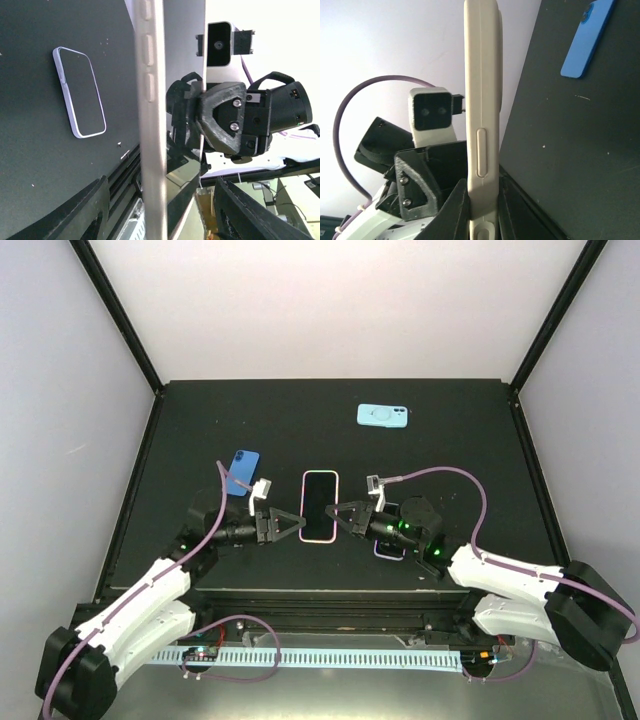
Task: Put the phone into the phone case
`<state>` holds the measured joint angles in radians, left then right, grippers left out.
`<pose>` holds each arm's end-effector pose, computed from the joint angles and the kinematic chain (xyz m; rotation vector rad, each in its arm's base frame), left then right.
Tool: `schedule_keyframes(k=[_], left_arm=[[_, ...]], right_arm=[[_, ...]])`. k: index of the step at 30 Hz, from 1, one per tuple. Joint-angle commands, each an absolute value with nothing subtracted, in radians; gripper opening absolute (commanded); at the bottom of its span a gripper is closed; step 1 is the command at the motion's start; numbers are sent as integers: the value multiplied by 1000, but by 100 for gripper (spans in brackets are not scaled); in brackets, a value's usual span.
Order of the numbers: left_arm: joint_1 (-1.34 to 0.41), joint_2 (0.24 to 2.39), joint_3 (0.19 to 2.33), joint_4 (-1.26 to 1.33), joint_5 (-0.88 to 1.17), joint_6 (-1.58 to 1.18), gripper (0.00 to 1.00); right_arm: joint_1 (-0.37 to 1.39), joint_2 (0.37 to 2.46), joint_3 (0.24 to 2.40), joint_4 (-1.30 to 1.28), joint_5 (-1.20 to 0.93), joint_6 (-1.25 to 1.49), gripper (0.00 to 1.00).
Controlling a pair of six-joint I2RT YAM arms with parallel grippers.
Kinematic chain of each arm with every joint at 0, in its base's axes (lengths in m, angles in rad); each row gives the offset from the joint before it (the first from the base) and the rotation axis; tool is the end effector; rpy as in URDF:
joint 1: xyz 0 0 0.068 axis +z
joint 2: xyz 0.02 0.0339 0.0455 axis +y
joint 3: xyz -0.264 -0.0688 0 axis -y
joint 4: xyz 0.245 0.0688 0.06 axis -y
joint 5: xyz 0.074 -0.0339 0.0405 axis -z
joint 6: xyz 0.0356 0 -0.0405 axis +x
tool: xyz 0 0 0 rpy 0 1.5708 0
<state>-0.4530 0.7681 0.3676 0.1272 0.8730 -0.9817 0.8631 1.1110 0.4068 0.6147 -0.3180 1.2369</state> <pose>0.1431 -0.1000 0.2305 0.1626 2.1453 -1.7240 0.1448 0.1864 0.2276 0.0837 2.0244 1.7498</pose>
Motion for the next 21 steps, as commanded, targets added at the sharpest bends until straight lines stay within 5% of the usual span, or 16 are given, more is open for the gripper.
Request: schedule_keyframes(k=[1,4,12,21], left_arm=[[-457,806,348,241,886,-1029,58],[-459,827,341,277,897,-1043,51],[-458,837,331,382,901,-1081,11],[-458,871,345,443,878,-1086,2]], right_arm=[[859,1105,420,760,-358,1246,3],[858,1121,421,787,-374,1253,4],[858,1158,437,763,-419,1247,12],[858,1132,374,689,-446,1287,44]])
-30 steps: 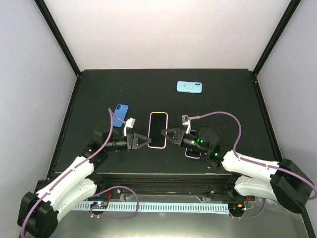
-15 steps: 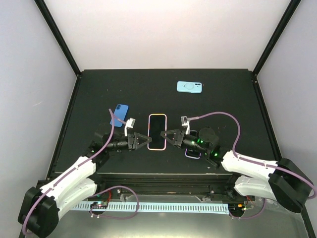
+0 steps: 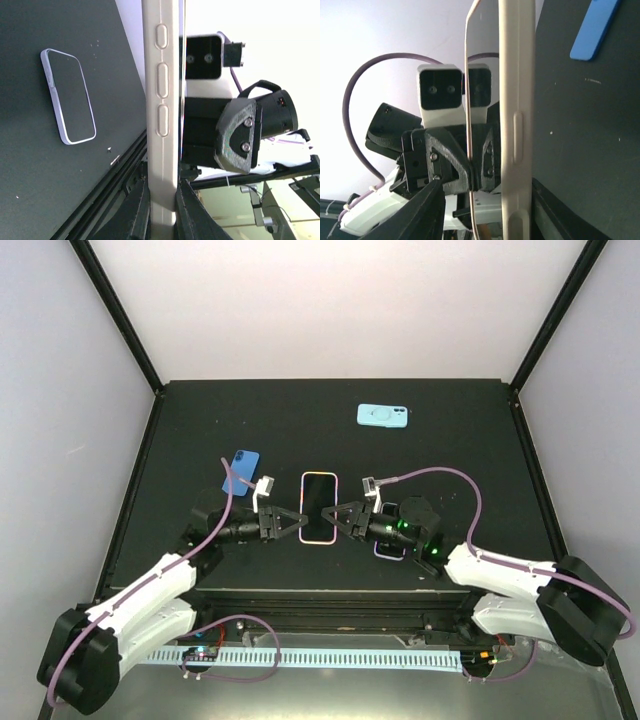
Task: Put the phone into the phone case
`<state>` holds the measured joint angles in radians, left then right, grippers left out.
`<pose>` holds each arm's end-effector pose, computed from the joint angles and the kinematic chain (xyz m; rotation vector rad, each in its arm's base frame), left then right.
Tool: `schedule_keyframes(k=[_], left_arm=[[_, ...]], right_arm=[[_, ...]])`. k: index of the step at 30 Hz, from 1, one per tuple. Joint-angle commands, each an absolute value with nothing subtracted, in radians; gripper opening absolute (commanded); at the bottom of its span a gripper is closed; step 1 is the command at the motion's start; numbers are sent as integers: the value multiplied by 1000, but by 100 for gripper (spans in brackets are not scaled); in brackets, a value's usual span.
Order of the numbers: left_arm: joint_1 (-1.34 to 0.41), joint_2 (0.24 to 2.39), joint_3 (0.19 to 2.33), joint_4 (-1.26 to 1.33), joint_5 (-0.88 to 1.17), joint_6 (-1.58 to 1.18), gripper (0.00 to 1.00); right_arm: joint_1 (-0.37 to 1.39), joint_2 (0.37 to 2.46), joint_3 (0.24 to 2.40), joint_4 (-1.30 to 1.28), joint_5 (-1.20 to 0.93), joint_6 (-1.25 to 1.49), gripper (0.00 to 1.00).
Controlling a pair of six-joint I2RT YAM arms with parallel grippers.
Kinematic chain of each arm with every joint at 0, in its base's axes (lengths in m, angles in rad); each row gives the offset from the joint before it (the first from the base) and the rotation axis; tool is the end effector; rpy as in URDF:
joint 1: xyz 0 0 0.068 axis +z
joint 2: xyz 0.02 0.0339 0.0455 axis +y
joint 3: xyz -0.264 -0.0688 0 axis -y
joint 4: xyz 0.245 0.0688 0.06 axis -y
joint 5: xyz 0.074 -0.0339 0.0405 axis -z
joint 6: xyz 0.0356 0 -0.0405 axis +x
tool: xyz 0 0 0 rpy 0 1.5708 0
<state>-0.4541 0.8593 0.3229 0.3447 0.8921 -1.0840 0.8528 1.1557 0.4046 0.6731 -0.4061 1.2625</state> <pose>0.1527 -0.1054 0.2215 0.1281 2.1093 -1.8028 0.1473 0.1900 0.2234 0.0342 2.0486 1.8252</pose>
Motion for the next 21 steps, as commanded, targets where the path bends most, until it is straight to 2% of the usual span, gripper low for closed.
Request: schedule_keyframes(k=[1,6,18,21], left_arm=[[-458,876,346,452,876,-1088,2],[-458,892,356,467,868,-1091,1],[-459,900,345,454,838,-1075,2],[-459,893,356,399,818,-1032,1]], right_arm=[[859,1131,362,684,-453,1296,45],[859,1127,302,729,-469,1347,42],[859,1112,296,770,-487,1356,3],[859,1099,292,765,-475,1370,1]])
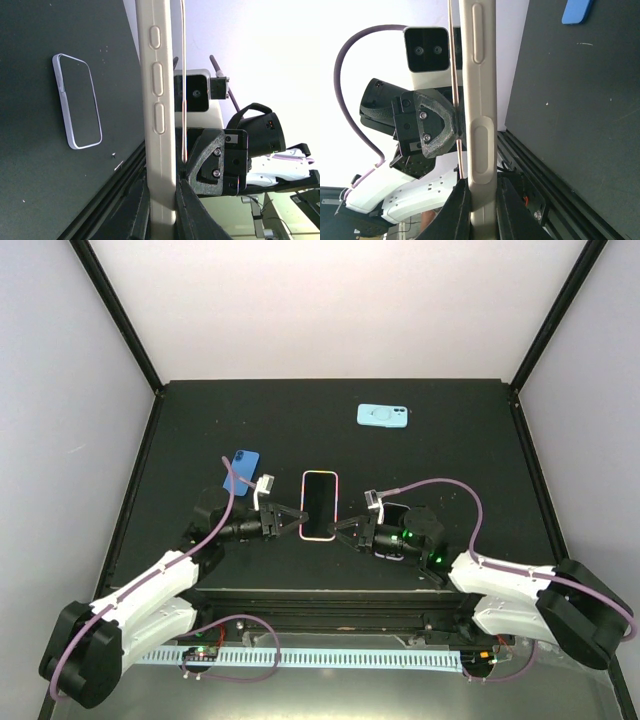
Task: Put the phone into the phone case
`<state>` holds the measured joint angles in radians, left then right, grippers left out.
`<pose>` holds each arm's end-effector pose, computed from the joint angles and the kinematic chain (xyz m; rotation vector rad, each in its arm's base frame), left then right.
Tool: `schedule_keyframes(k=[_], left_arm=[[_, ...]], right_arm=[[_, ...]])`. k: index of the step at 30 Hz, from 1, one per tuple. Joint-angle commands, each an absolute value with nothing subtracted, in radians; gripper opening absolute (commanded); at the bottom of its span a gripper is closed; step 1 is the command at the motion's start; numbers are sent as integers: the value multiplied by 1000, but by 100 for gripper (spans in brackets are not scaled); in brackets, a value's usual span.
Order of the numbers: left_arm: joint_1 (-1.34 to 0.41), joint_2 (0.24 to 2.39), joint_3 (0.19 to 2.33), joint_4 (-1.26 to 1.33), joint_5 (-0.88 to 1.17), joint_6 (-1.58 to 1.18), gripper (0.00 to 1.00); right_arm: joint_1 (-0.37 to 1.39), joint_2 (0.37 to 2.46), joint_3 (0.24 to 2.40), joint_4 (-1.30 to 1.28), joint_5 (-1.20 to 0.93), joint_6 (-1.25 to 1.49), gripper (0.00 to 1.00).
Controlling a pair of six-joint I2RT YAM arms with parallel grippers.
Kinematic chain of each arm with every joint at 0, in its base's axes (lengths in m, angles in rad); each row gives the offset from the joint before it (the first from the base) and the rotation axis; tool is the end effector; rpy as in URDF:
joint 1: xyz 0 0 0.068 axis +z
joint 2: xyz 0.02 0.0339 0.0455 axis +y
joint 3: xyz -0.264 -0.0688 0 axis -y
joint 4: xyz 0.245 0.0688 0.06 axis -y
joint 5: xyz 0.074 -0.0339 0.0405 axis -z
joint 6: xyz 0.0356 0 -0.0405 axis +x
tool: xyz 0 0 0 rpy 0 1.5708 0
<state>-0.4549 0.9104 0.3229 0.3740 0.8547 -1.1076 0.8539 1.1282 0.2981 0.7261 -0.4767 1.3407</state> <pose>0.1592 -0.1078 0.2155 0.0547 2.1337 -1.7856 0.1333 0.1778 0.2008 0.0595 2.1336 1.9031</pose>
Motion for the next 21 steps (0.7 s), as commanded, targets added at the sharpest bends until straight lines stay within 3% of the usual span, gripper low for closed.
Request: schedule_keyframes(k=[1,4,6,10,15,21], left_arm=[[-459,893,357,388,813,-1023,2],[-459,894,360,375,806,-1011,2],[-459,898,360,376,805,-1012,2],[-458,916,382,331,793,-985,2],[-455,971,461,205,745,-894,1],[-441,1145,578,130,708,-810,1]], right_arm=[[859,1095,291,760,-473,1374,1],[859,1086,294,738,-468,1370,1],[859,1079,297,708,-466,1356,6],[859,1043,293,618,-434,1315,34],[858,932,312,403,-363,1222,58],[858,775,362,129,-241,1126,94]])
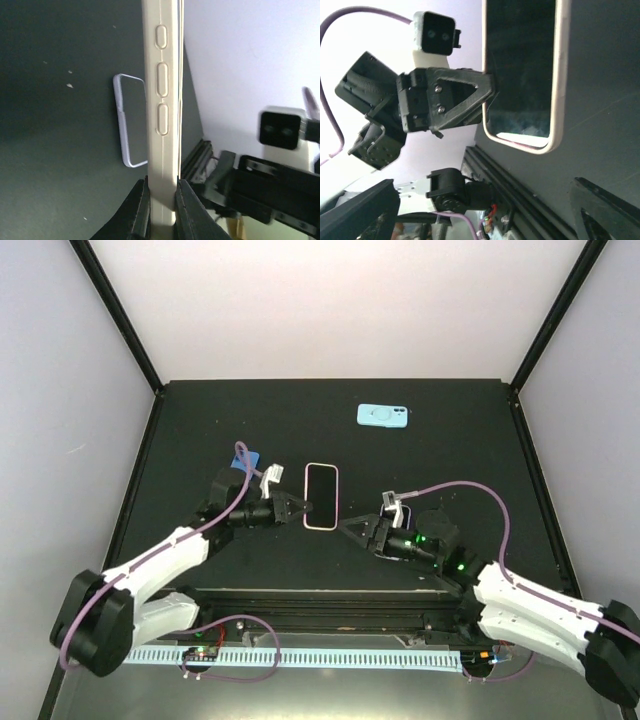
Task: Put the phone into the phone case
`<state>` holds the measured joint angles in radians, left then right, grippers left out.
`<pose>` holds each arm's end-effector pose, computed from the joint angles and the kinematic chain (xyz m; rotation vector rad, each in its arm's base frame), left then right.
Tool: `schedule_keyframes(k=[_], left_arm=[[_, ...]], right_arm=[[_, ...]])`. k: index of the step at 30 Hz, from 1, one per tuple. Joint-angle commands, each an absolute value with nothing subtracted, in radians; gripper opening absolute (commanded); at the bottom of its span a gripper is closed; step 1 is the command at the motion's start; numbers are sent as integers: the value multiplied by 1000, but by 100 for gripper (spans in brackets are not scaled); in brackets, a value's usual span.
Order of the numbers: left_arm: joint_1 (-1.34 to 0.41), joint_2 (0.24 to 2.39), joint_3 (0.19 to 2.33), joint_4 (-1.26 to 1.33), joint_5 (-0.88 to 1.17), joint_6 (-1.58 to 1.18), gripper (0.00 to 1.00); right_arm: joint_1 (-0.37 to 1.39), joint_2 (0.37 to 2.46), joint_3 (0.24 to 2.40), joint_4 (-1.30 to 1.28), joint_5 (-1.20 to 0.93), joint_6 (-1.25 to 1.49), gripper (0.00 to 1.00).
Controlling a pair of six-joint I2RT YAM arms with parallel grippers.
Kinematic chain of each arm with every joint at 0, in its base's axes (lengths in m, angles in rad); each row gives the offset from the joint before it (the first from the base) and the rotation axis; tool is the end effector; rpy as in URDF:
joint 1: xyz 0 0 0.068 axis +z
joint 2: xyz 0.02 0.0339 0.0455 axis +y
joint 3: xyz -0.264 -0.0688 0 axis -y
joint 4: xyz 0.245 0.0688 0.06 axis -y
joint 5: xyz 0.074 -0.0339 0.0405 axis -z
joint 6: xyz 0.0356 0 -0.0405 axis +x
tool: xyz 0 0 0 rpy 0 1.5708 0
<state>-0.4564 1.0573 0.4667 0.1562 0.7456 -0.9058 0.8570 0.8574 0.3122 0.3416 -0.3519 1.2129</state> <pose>0.1851 -0.1178 0.2147 0.0453 2.2660 -1.5521 0.1171 0.1539 0.2156 0.0735 2.1539 1.6876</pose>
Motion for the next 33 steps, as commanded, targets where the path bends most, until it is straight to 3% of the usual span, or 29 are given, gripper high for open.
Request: schedule_keyframes(k=[1,8,20,25,33], left_arm=[[-436,1180,596,129,701,-800,2],[-393,1465,724,144,701,-747,2],[-313,1709,821,147,688,-690,3],[-297,1736,811,144,675,-687,14],[-284,1690,788,93,632,-675,48]], right_arm=[[858,746,370,94,-225,1115,97],[858,604,406,-101,-112,1050,100],[859,538,425,-204,-65,1024,100],[858,525,423,-224,-57,1027,100],[858,509,437,-261,-36,1006,100]])
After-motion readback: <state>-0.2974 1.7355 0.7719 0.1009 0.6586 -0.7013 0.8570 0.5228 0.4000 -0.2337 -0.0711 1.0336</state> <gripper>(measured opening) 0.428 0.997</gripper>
